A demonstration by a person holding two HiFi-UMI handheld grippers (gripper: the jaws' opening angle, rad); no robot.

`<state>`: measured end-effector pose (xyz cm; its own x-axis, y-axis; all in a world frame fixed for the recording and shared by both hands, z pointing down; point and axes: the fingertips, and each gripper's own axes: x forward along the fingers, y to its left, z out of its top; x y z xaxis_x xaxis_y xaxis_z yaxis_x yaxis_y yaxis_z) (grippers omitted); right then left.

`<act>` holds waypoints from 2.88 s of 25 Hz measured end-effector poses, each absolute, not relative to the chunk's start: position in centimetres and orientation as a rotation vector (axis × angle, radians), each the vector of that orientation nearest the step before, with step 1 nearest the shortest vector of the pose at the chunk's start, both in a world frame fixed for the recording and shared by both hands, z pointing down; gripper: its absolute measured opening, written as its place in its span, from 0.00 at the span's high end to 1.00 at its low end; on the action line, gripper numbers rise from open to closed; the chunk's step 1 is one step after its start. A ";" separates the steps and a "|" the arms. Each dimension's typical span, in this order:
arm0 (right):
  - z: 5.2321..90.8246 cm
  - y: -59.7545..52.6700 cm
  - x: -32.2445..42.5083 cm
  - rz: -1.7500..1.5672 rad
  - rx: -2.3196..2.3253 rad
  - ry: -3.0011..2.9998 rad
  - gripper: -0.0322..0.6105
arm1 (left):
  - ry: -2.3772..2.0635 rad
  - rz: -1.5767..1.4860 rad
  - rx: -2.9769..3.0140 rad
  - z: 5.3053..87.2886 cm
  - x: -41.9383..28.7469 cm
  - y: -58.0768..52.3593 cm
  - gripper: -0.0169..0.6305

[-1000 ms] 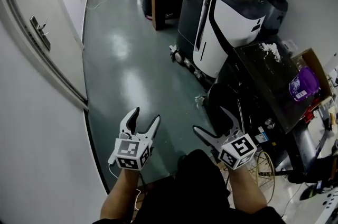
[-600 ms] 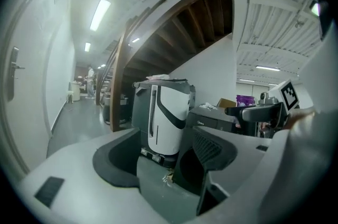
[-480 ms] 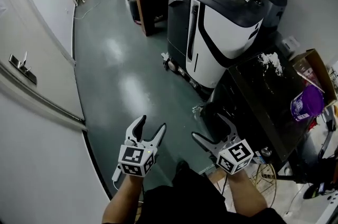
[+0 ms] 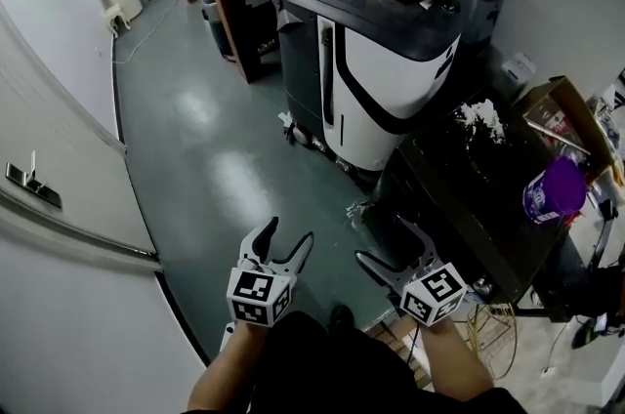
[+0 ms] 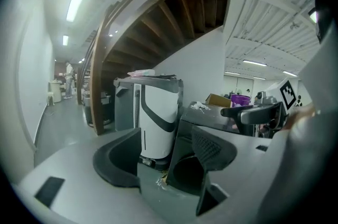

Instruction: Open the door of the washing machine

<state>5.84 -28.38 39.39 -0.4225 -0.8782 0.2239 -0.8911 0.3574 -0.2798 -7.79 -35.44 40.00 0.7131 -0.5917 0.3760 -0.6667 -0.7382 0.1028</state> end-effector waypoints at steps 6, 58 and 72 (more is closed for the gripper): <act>38.2 -29.3 7.3 0.572 1.835 -2.449 0.27 | -0.783 0.511 2.742 40.3 -4.7 -37.6 0.50; 54.6 -5.5 23.1 1.004 2.502 -1.575 0.34 | 0.389 0.993 2.805 54.0 21.5 -18.0 0.50; 65.2 -6.1 25.5 1.127 2.287 -1.547 0.39 | 0.430 1.160 2.742 61.7 23.6 -16.8 0.50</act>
